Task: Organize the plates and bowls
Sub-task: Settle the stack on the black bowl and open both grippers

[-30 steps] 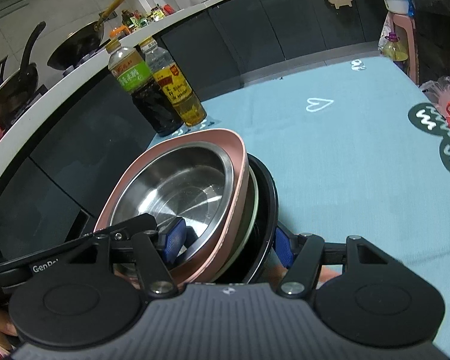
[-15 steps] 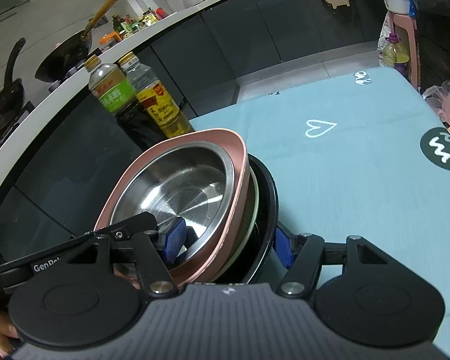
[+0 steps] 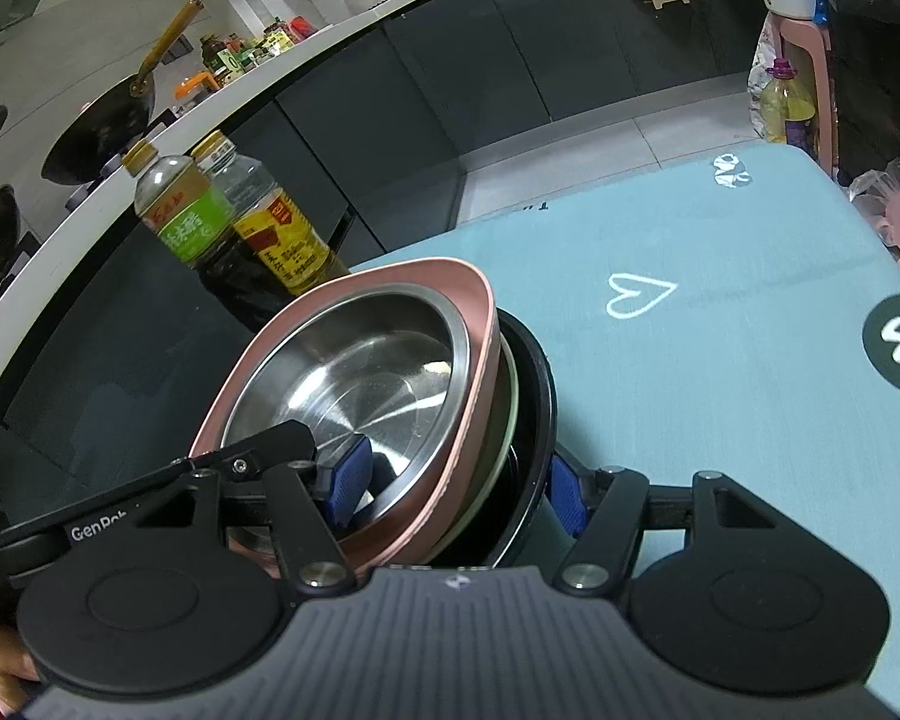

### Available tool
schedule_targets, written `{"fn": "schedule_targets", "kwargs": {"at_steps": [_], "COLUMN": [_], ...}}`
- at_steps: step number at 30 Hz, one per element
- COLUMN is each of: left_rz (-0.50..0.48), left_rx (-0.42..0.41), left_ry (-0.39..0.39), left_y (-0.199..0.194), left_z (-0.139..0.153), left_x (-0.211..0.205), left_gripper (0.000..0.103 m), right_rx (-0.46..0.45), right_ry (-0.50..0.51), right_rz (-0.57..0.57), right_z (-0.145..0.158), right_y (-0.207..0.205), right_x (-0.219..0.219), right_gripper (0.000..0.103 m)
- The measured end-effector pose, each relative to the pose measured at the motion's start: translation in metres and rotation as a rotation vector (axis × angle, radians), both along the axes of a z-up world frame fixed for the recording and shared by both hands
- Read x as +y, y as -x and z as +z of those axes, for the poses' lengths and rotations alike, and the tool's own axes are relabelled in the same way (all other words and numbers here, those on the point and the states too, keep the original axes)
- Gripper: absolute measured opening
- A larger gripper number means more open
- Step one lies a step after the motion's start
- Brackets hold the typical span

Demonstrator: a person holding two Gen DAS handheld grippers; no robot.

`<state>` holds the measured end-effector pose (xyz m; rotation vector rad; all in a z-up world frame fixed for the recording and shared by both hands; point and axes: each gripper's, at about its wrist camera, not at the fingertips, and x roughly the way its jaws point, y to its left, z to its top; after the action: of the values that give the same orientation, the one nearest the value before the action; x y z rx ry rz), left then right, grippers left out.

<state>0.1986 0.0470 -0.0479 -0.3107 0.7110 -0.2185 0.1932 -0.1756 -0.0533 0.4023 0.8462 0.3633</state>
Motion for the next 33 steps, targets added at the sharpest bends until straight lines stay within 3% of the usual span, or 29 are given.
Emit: {"fn": "schedule_targets", "kwargs": {"at_steps": [15, 33], "left_rz": [0.009, 0.022], "left_rx": [-0.003, 0.034], "left_ry": [0.002, -0.003], "left_y": [-0.034, -0.046], "left_z": [-0.012, -0.033], "left_x": [-0.002, -0.002], "left_gripper": [0.052, 0.052], "right_rx": [0.001, 0.056], "right_ry": [-0.001, 0.005], "right_rz": [-0.016, -0.02], "right_z": [-0.011, -0.031], "right_y": [-0.03, -0.04], "right_x": [-0.004, -0.003], "right_gripper": [0.048, 0.048]}}
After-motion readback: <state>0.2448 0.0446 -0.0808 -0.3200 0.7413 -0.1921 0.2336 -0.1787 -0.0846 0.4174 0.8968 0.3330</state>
